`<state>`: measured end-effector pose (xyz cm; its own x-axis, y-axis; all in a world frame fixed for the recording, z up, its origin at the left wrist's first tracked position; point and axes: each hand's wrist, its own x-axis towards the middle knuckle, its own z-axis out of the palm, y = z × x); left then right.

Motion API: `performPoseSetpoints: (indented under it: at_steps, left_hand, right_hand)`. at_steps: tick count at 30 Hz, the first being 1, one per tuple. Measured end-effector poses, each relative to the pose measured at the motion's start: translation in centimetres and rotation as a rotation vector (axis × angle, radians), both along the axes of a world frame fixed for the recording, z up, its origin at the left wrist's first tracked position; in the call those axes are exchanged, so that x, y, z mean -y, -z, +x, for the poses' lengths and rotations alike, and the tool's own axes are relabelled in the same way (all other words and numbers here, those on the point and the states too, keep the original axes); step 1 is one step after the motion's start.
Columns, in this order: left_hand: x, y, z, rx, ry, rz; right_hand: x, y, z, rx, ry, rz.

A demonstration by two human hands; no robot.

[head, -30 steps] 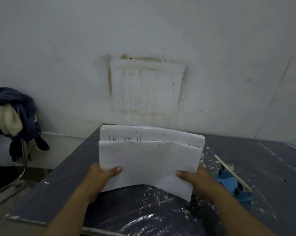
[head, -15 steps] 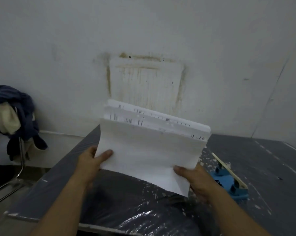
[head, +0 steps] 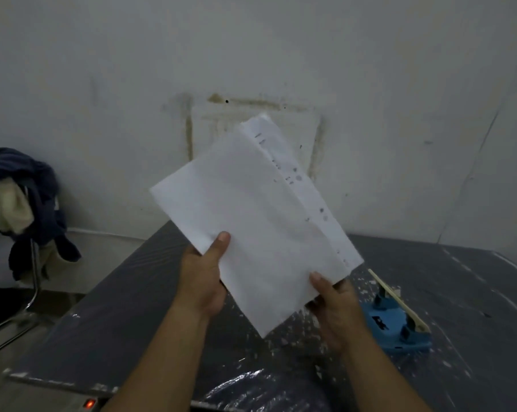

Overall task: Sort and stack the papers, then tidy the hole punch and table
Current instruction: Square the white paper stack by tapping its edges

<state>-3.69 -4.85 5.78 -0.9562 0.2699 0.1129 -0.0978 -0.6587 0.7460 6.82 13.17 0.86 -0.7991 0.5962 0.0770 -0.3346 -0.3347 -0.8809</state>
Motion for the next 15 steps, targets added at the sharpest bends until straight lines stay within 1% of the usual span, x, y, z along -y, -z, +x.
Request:
performPoseSetpoints:
  at_steps: [2, 4, 7, 9, 10, 12, 15]
  left_hand:
    - [1.0, -1.0, -0.6, -0.101, -0.031, -0.093]
    - [1.9, -1.8, -1.0, -0.213, -0.045, -0.218]
    - [2.4, -2.2, -1.3, -0.370, -0.032, -0.401]
    - [2.2, -2.2, -1.3, -0.430, 0.002, -0.465]
    - [2.0, -2.3, -1.2, -0.438, 0.010, -0.475]
    - [1.7, -2.5, -1.3, -0.441, -0.008, -0.463]
    - [1.5, -2.3, -1.5, -0.429, -0.051, -0.445]
  right_hand:
    - [-2.1, -1.1, 0.5, -0.065, 0.100, 0.090]
    - [-3.3, -2.1, 0.9, -0.063, 0.160, 0.291]
    - [-3.2, -3.7, 0.6, -0.035, 0.117, 0.562]
    - [-2.2, -5.0, 0.4, -0.054, 0.054, 0.643]
    - [-1.8, -5.6, 0.3, -0.090, 0.041, 0.640]
    - [-1.2, -6.6, 0.0, -0.154, 0.053, 0.558]
    - [-1.4, -6.8, 0.0, -0.167, 0.007, 0.424]
